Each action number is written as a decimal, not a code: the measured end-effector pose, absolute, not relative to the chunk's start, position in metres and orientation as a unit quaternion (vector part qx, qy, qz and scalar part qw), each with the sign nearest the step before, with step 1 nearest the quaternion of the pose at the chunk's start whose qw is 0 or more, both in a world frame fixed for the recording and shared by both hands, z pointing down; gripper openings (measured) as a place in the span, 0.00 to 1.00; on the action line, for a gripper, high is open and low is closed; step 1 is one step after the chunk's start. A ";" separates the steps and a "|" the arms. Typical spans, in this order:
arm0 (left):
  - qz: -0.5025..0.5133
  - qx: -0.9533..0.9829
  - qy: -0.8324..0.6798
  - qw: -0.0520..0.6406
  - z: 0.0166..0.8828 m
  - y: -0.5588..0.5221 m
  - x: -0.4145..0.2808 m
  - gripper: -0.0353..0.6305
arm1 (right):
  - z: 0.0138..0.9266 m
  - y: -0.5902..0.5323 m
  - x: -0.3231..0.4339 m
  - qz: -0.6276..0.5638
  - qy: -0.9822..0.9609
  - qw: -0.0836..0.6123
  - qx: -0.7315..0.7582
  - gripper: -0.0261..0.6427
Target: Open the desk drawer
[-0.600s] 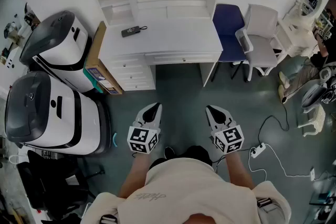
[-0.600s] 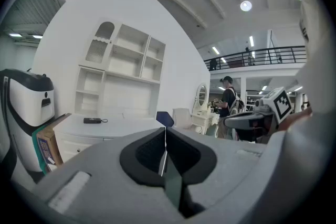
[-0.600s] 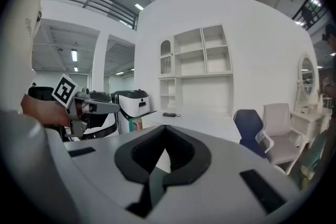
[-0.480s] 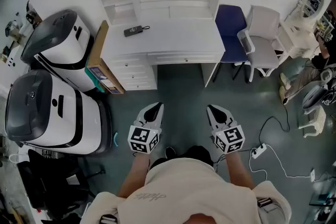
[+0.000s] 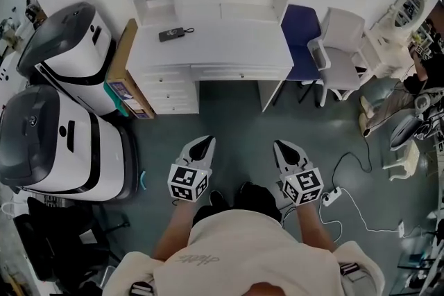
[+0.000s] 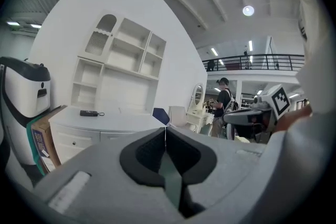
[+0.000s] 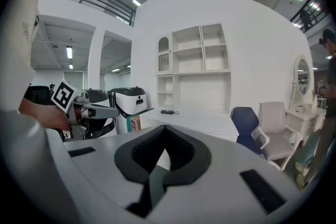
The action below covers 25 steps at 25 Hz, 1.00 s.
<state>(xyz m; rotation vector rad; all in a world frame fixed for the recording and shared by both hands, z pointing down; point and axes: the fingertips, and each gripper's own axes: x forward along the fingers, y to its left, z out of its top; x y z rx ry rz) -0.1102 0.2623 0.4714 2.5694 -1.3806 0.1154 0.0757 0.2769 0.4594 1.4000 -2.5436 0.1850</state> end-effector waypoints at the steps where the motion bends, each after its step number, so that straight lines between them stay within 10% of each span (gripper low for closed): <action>1: 0.037 0.875 -0.470 0.113 0.473 0.262 -0.111 0.08 | 0.462 0.279 0.075 0.066 -0.868 0.120 0.477 0.04; 25: 0.071 0.863 -0.484 0.128 0.485 0.147 -0.092 0.08 | 0.490 0.151 0.071 0.094 -0.887 0.116 0.437 0.04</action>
